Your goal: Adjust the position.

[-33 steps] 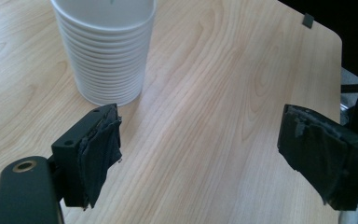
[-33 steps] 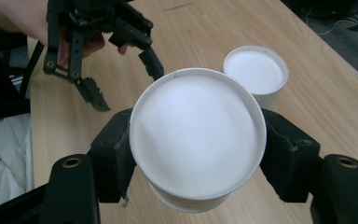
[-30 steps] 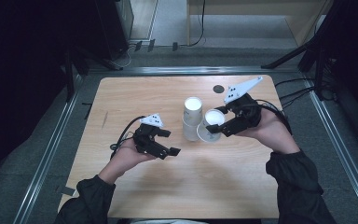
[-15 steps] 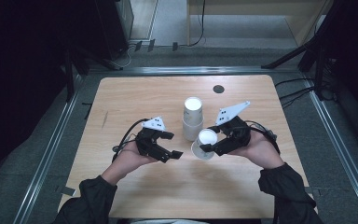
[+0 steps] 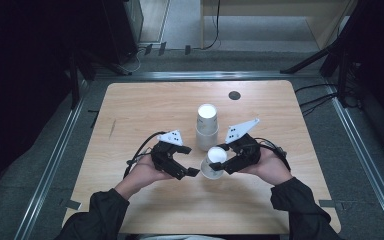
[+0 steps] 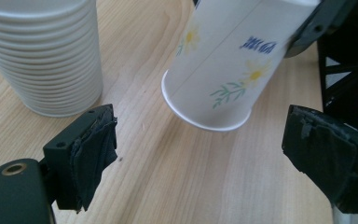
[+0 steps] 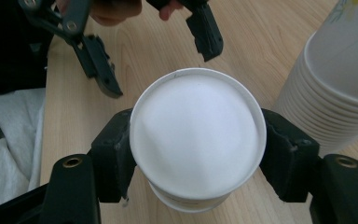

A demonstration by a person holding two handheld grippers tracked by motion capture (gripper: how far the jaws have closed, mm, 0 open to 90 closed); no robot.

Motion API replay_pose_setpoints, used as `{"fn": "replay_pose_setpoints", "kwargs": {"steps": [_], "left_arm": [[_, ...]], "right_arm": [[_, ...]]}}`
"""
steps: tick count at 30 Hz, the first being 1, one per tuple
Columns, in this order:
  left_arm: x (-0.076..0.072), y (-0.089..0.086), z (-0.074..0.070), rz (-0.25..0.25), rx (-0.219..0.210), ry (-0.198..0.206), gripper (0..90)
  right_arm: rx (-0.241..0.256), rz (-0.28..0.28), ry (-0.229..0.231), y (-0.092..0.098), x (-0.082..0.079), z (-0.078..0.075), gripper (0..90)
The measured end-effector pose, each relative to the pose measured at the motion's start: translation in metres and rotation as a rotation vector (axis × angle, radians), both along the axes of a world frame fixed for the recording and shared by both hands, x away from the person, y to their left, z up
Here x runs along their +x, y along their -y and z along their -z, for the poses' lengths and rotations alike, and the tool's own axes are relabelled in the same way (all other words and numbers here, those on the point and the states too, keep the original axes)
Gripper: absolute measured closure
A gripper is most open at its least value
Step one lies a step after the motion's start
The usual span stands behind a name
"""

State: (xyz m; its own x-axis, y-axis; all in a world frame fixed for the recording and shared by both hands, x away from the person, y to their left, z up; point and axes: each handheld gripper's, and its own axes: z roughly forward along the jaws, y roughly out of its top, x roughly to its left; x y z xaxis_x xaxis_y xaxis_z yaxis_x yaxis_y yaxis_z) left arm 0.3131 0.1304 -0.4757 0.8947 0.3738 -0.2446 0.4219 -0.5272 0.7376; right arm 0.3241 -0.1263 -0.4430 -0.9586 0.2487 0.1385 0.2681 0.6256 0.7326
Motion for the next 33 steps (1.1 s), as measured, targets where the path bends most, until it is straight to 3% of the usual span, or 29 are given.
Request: {"fn": "replay_pose_setpoints", "kwargs": {"steps": [3, 8, 13, 16, 23, 27, 33], "left_arm": [[-0.001, 0.004, 0.003, 0.017, 0.000, 0.003, 10.2], [-0.007, 0.010, 0.004, 0.038, -0.015, 0.023, 10.3], [-0.014, 0.012, 0.002, 0.063, -0.081, 0.035, 12.5], [-0.017, 0.012, 0.002, 0.063, -0.093, 0.051, 13.0], [-0.021, 0.009, 0.002, 0.056, -0.104, 0.070, 16.2], [-0.023, 0.005, 0.001, 0.057, -0.123, 0.088, 23.9], [-0.025, 0.002, 0.000, 0.058, -0.107, 0.102, 29.0]], "right_arm": [[0.028, -0.011, -0.011, -0.002, -0.001, -0.002, 34.5], [0.034, -0.037, -0.009, -0.009, -0.002, -0.005, 34.6], [0.054, -0.070, -0.019, -0.018, -0.005, -0.011, 34.6], [0.075, -0.082, -0.036, -0.022, -0.004, -0.014, 34.6], [0.093, -0.107, -0.067, -0.029, -0.002, -0.014, 35.0], [0.105, -0.119, -0.085, -0.033, 0.000, -0.014, 35.3], [0.102, -0.134, -0.089, -0.037, 0.000, -0.013, 35.3]]}}
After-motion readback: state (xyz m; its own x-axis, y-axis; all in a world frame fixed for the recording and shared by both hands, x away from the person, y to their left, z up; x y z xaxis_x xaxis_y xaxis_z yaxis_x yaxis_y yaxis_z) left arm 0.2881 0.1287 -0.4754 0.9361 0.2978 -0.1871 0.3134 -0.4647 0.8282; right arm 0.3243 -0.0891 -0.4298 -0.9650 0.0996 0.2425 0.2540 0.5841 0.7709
